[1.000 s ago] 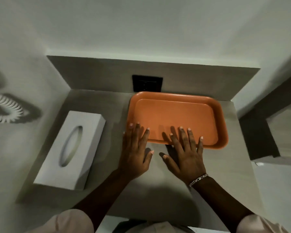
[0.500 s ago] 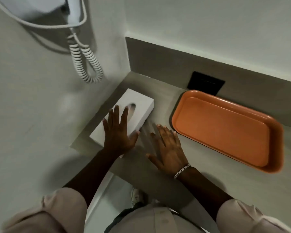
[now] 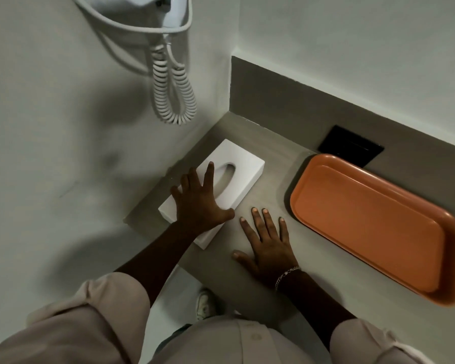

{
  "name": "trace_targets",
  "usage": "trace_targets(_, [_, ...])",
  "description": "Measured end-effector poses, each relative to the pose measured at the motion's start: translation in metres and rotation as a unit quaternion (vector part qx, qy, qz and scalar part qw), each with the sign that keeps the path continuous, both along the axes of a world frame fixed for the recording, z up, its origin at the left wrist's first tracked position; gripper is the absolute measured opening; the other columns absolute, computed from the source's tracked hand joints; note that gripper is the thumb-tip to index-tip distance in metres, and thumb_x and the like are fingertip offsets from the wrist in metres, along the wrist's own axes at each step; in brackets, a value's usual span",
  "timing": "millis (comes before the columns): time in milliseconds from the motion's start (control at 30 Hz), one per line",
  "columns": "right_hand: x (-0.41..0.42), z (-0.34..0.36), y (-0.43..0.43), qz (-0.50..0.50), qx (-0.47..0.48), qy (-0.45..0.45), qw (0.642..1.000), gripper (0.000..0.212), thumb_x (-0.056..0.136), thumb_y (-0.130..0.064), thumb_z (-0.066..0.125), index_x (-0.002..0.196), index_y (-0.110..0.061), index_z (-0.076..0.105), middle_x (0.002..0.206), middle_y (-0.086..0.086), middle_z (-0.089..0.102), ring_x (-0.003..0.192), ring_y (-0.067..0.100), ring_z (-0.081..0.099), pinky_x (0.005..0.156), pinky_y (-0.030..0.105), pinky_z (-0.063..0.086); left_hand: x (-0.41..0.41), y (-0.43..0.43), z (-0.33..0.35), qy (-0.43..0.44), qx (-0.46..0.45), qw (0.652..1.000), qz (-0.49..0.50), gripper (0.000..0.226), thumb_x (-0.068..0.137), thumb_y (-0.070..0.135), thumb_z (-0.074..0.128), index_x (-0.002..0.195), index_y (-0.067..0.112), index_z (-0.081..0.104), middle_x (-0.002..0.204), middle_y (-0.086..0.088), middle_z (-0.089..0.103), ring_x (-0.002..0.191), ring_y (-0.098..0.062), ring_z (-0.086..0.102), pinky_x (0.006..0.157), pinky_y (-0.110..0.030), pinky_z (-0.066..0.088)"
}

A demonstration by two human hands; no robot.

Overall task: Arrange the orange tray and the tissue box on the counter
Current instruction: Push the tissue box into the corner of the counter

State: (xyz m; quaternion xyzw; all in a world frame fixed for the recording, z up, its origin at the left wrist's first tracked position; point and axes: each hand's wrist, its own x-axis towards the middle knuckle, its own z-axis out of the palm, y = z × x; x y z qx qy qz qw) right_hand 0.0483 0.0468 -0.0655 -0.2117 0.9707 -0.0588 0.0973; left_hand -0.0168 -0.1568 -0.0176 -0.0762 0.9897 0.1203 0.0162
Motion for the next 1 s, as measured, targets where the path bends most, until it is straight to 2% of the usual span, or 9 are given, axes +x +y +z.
trace_targets(200, [0.002,0.001,-0.001,0.000,0.001,0.002,1.000,0.084,0.087,-0.080,0.022,0.155,-0.029,0.021,0.165,0.009,0.018,0.153,0.031,0.012,0.118,0.064,0.018,-0.020,-0.010,-0.001,0.004,0.011,1.000,-0.001,0.129,0.048,0.075,0.065,0.151,0.030,0.001,0.158,-0.019,0.024,0.142,-0.045,0.027,0.111,-0.067,0.026])
trace_targets(400, [0.000,0.000,-0.002,-0.003,-0.004,0.005,1.000,0.085,0.086,-0.081,0.024,0.154,-0.030,0.024,0.164,0.009,0.021,0.152,0.032,0.016,0.118,0.064,0.020,-0.050,-0.018,0.003,-0.005,0.008,1.000,0.001,0.131,0.053,0.075,0.070,0.152,0.028,-0.003,0.163,-0.017,0.015,0.148,-0.045,0.016,0.116,-0.067,0.018])
trace_targets(767, [0.000,-0.004,-0.001,-0.001,0.002,0.000,1.000,0.086,0.086,-0.082,0.023,0.155,-0.031,0.021,0.165,0.008,0.018,0.153,0.031,0.012,0.118,0.064,0.019,-0.058,-0.021,0.007,-0.009,0.016,1.000,-0.005,0.126,0.057,0.072,0.071,0.152,0.026,0.004,0.161,-0.020,0.018,0.147,-0.045,0.019,0.115,-0.066,0.020])
trace_targets(833, [-0.002,-0.003,-0.002,0.001,0.002,-0.014,1.000,0.087,0.085,-0.083,0.021,0.155,-0.031,0.018,0.166,0.008,0.011,0.153,0.031,0.008,0.119,0.065,0.015,-0.055,-0.022,0.008,-0.002,0.011,1.000,-0.014,0.124,0.059,0.075,0.068,0.153,0.023,0.006,0.162,-0.019,0.017,0.148,-0.043,0.020,0.116,-0.064,0.021])
trace_targets(900, [-0.009,0.000,-0.006,0.010,-0.003,-0.025,1.000,0.090,0.084,-0.084,0.020,0.156,-0.033,0.007,0.165,0.004,-0.006,0.154,0.030,-0.003,0.120,0.064,0.006,-0.044,-0.026,0.007,0.018,-0.001,0.999,-0.031,0.121,0.063,0.080,0.059,0.155,0.019,0.008,0.164,-0.019,0.015,0.150,-0.042,0.016,0.118,-0.062,0.017])
trace_targets(1000, [-0.036,0.013,-0.020,0.028,-0.043,-0.017,0.999,0.086,0.088,-0.078,0.025,0.155,-0.036,-0.008,0.165,0.003,-0.017,0.152,0.026,-0.017,0.122,0.060,-0.001,-0.012,-0.037,0.000,0.059,-0.001,0.995,-0.086,0.104,0.076,0.071,0.047,0.154,0.009,0.017,0.164,-0.022,0.015,0.152,-0.041,0.013,0.122,-0.061,0.012])
